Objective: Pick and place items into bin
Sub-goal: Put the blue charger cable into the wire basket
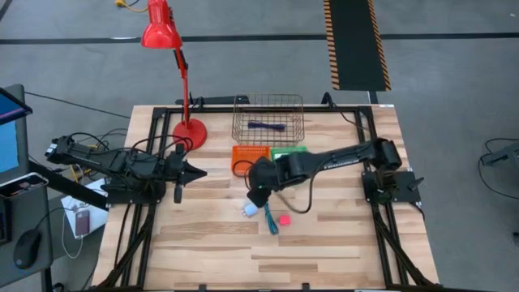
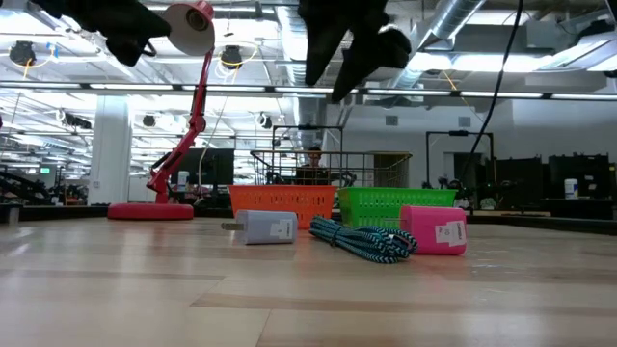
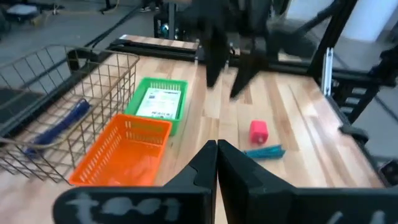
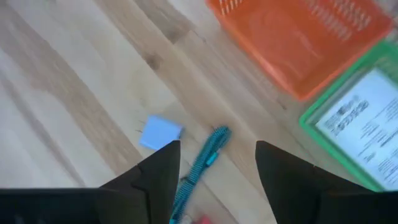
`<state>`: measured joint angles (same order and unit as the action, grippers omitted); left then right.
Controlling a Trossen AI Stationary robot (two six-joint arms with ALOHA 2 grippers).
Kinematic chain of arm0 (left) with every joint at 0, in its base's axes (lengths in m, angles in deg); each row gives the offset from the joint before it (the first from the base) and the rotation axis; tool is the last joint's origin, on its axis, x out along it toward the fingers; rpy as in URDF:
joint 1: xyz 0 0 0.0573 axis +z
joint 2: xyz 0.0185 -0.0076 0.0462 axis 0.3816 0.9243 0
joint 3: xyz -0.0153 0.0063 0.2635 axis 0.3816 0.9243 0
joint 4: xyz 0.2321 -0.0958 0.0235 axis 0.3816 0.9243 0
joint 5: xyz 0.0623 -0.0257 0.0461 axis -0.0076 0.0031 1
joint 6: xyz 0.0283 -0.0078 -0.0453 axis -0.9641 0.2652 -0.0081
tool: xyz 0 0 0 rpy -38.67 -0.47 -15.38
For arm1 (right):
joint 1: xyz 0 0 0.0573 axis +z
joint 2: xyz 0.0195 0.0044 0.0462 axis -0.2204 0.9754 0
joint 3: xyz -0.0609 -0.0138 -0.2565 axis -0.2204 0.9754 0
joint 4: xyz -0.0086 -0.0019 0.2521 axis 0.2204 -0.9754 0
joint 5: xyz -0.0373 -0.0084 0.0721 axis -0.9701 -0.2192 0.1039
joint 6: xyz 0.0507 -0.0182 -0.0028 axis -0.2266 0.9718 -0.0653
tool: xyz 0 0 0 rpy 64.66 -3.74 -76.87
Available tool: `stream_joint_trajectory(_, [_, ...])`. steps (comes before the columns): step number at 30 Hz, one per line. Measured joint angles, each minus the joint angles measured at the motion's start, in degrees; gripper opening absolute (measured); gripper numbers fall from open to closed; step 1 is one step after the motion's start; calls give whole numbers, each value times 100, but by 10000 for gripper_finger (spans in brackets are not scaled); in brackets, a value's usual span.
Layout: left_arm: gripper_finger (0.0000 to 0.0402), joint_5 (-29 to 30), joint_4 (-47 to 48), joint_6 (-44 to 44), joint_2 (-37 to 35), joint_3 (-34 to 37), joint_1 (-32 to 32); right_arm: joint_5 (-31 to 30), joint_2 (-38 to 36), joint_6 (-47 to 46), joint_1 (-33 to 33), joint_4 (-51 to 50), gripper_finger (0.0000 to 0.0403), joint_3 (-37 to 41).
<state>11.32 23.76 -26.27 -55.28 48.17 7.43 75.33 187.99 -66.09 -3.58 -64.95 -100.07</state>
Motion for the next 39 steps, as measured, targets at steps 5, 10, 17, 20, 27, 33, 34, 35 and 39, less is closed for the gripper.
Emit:
stream_joint_trajectory(5, [0,-363,113,318,0,0,-1,-129,355,-393,174,-27,198,2])
stream_joint_trajectory(10, [0,-871,254,381,72,-1,-21,28,862,-730,220,-112,194,19])
stream_joint_trajectory(17, [0,-870,257,481,260,0,-276,578,1393,-1116,328,75,201,11])
stream_joint_trajectory(20, [0,-863,130,478,374,-2,-390,727,1545,-1201,413,123,205,9])
stream_joint_trajectory(27, [0,-861,-133,481,567,-2,-530,1069,1842,-1332,550,180,202,19])
stream_joint_trajectory(33, [0,-861,-150,493,575,-2,-557,1204,1961,-1436,545,243,181,-13])
stream_joint_trajectory(34, [0,-861,-149,517,575,-2,-557,1196,1961,-1439,545,239,173,-13])
stream_joint_trajectory(35, [0,-859,-153,543,575,-2,-557,1156,1962,-1443,542,238,165,-11])
stream_joint_trajectory(39, [0,-857,-153,614,575,-2,-557,1002,1957,-1625,516,221,119,-4])
